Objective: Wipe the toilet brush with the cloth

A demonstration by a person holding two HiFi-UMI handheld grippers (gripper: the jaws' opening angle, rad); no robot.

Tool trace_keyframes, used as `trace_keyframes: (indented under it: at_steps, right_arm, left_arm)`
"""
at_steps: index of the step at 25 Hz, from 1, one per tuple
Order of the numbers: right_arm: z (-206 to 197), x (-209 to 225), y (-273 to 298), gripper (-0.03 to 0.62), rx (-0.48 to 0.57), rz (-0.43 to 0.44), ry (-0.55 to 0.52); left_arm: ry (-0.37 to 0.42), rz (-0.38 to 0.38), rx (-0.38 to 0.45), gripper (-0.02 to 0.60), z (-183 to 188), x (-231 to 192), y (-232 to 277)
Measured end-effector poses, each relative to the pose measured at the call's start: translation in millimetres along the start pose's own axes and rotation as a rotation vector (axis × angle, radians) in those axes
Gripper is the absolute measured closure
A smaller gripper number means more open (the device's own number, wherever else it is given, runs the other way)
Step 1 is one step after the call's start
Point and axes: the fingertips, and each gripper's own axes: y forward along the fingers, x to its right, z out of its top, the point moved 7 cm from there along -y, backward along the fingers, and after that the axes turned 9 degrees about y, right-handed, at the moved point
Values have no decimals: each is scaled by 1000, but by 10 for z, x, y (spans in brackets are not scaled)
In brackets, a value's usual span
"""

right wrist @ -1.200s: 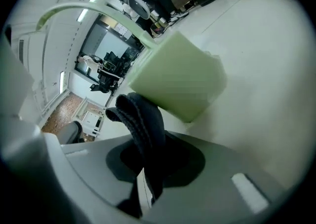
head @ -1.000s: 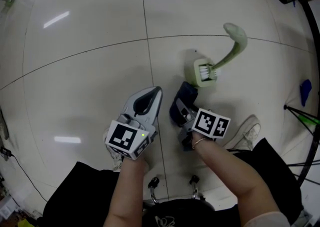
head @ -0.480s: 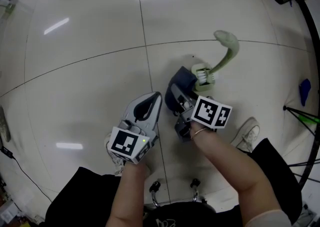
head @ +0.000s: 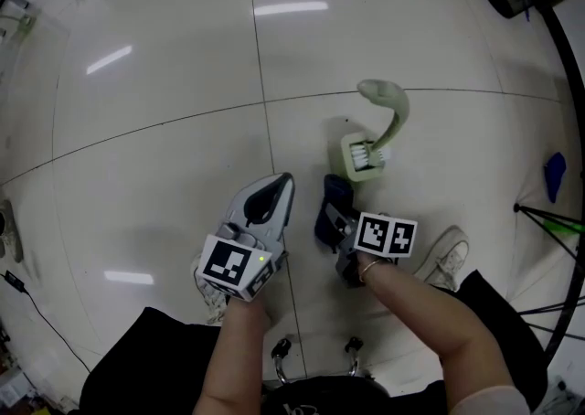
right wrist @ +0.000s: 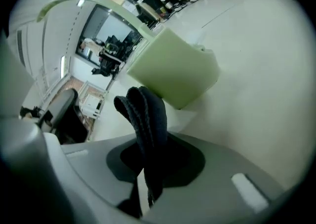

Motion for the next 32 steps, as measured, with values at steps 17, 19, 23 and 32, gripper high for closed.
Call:
trace_keyframes:
  at_steps: [17,19,23,32]
  right_arm:
    - [1678,-1328,-2022,533,134,91,-1126]
    - [1805,-1651,-2218,533,161,142,-1222]
    - [1949,-2243,-2420,533,245,279,-1253]
    - [1830,-2705,-2102,533,175,412,-1011]
  left_arm:
    - [128,64,178,575,1490,306,220]
    - [158,68,207,575,1731,348,205]
    - [229,65,232,575,2077,427,215]
    - [269,63,232,575,2242,424,246]
